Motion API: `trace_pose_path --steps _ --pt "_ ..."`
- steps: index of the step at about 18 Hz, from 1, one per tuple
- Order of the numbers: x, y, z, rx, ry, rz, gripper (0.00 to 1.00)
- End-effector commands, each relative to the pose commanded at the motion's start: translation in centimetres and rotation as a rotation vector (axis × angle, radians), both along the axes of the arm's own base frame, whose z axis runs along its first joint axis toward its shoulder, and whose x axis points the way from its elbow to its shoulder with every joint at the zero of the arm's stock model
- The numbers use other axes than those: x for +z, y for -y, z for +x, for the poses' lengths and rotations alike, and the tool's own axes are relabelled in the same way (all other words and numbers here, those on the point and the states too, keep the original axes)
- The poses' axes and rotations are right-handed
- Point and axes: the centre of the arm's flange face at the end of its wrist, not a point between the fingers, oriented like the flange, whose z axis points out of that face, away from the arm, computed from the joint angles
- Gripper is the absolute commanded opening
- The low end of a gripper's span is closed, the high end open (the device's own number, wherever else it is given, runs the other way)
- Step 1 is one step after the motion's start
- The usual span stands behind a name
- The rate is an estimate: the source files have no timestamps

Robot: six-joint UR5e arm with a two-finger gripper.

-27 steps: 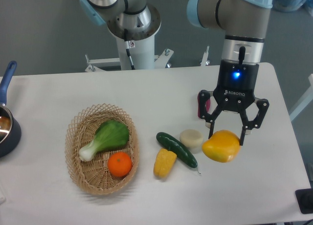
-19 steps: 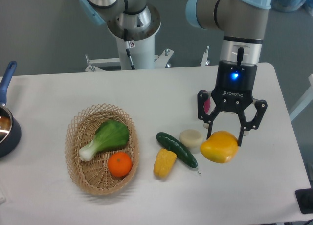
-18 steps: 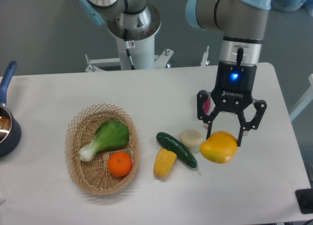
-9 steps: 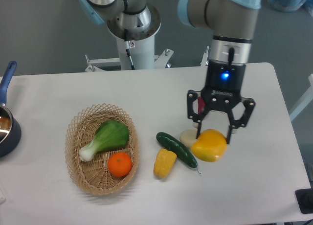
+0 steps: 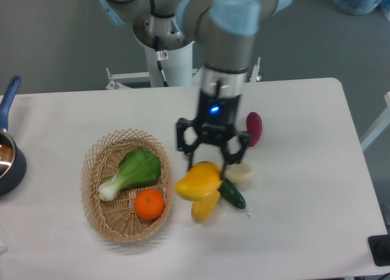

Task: Place the mango in the basket
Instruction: 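Lift the mango and carry it over the wicker basket, then lower the mango into the basket beside the orange and release it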

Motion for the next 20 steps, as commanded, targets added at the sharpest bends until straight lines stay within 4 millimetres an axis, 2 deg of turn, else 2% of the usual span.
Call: trace_pose_path --steps 2,5,8,12,20 --pt "-1.2 -0.7 2.2 0.007 0.035 -0.017 0.59" --pt "-3.4 -1.6 4.2 0.012 0.082 -0.046 0.59" --pt "-6.5 -1.5 6.1 -0.019 0.107 -0.098 0.59" --pt "-9.7 -2.3 7.2 -0.181 0.03 -0.194 0.59" --pt "-12.1 -1.5 8.0 -0.189 0.054 -0.24 0.59"
